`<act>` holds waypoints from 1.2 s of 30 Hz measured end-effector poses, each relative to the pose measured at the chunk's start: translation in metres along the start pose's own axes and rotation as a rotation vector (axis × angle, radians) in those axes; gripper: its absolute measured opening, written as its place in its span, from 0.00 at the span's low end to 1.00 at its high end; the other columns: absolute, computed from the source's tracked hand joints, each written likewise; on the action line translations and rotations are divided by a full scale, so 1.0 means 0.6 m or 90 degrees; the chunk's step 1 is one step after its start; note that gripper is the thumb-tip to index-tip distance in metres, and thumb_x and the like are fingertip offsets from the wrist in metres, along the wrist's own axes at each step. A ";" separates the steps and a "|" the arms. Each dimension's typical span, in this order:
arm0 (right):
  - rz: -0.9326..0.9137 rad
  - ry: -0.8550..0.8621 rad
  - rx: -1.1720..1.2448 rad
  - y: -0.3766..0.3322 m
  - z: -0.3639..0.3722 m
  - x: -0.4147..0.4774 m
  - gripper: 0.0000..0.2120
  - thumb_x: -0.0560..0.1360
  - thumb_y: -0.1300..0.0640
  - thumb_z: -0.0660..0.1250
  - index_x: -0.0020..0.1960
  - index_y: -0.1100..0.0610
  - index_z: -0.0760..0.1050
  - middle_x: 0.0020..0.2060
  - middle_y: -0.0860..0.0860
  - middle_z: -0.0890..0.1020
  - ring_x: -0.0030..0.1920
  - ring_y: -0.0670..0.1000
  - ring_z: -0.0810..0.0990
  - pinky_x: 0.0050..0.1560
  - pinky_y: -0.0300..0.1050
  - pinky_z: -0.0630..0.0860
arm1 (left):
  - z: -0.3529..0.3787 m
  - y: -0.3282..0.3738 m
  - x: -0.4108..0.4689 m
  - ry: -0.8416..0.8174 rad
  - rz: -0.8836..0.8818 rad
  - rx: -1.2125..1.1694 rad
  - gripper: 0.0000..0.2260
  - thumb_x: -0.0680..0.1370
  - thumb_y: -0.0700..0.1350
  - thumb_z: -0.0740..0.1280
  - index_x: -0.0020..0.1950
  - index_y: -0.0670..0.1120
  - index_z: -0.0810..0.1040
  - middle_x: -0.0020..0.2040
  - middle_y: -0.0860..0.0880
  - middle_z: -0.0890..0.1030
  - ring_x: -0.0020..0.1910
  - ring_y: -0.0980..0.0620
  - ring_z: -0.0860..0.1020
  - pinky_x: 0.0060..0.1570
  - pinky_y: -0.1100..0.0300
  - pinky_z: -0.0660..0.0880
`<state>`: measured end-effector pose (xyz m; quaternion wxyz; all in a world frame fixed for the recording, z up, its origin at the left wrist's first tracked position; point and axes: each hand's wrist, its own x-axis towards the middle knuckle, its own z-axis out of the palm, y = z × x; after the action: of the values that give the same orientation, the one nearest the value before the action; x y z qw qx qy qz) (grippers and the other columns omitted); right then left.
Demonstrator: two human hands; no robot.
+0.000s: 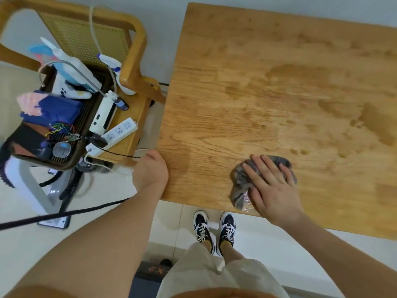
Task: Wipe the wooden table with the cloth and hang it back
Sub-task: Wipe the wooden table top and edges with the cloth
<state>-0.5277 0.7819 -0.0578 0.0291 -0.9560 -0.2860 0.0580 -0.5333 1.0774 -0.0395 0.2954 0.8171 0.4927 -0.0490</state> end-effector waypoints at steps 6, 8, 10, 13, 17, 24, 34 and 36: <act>0.424 0.046 0.116 -0.132 0.018 0.050 0.27 0.79 0.47 0.48 0.78 0.50 0.58 0.78 0.53 0.58 0.78 0.56 0.54 0.73 0.62 0.49 | 0.003 -0.004 0.006 -0.006 0.022 0.016 0.23 0.82 0.47 0.45 0.44 0.40 0.77 0.48 0.36 0.80 0.41 0.44 0.69 0.42 0.54 0.65; 0.421 0.057 0.113 -0.191 0.021 0.078 0.27 0.79 0.47 0.49 0.77 0.51 0.59 0.78 0.54 0.59 0.78 0.56 0.55 0.72 0.63 0.51 | 0.005 0.002 0.021 -0.036 0.044 0.004 0.21 0.82 0.47 0.44 0.43 0.42 0.74 0.49 0.36 0.80 0.41 0.43 0.71 0.42 0.54 0.65; 0.347 0.053 0.084 -0.252 0.023 0.098 0.27 0.78 0.48 0.50 0.77 0.51 0.60 0.77 0.53 0.60 0.77 0.55 0.57 0.72 0.61 0.53 | 0.005 0.002 0.025 -0.057 0.052 0.007 0.22 0.83 0.47 0.44 0.47 0.40 0.76 0.51 0.35 0.79 0.45 0.39 0.74 0.42 0.53 0.65; 0.282 0.035 0.080 -0.303 0.031 0.106 0.28 0.77 0.48 0.53 0.77 0.50 0.61 0.77 0.52 0.62 0.77 0.54 0.58 0.72 0.58 0.52 | 0.009 -0.020 0.020 -0.042 0.005 0.011 0.24 0.83 0.47 0.45 0.50 0.35 0.77 0.53 0.33 0.79 0.50 0.34 0.76 0.43 0.51 0.65; 0.161 0.017 0.085 -0.264 0.024 0.076 0.25 0.79 0.47 0.55 0.75 0.47 0.64 0.76 0.49 0.63 0.77 0.50 0.59 0.73 0.55 0.56 | 0.008 -0.045 0.039 -0.098 0.097 -0.022 0.24 0.83 0.48 0.45 0.49 0.35 0.76 0.47 0.35 0.78 0.48 0.35 0.76 0.42 0.52 0.67; 0.763 0.128 0.133 -0.126 0.013 0.011 0.29 0.77 0.45 0.47 0.77 0.49 0.60 0.77 0.52 0.62 0.77 0.53 0.56 0.75 0.59 0.51 | -0.013 0.052 0.099 -0.197 0.284 -0.051 0.15 0.82 0.53 0.49 0.59 0.47 0.69 0.49 0.45 0.78 0.43 0.44 0.76 0.39 0.54 0.69; 0.355 0.067 0.117 -0.371 0.036 0.102 0.30 0.77 0.49 0.58 0.77 0.39 0.54 0.78 0.50 0.58 0.78 0.56 0.56 0.72 0.60 0.55 | 0.033 0.074 0.098 -0.071 0.260 -0.012 0.15 0.81 0.49 0.52 0.59 0.39 0.68 0.53 0.37 0.79 0.48 0.35 0.77 0.40 0.54 0.65; 0.264 0.064 0.081 -0.306 0.037 0.068 0.27 0.77 0.48 0.59 0.76 0.40 0.60 0.77 0.49 0.61 0.77 0.55 0.58 0.71 0.60 0.58 | 0.031 0.072 0.097 -0.068 0.268 -0.002 0.15 0.81 0.49 0.51 0.58 0.40 0.67 0.50 0.37 0.79 0.42 0.38 0.75 0.37 0.54 0.64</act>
<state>-0.5963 0.9582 -0.0675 0.0910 -0.9923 -0.0774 0.0327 -0.4638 1.0980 -0.0578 0.3261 0.8977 0.2949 -0.0287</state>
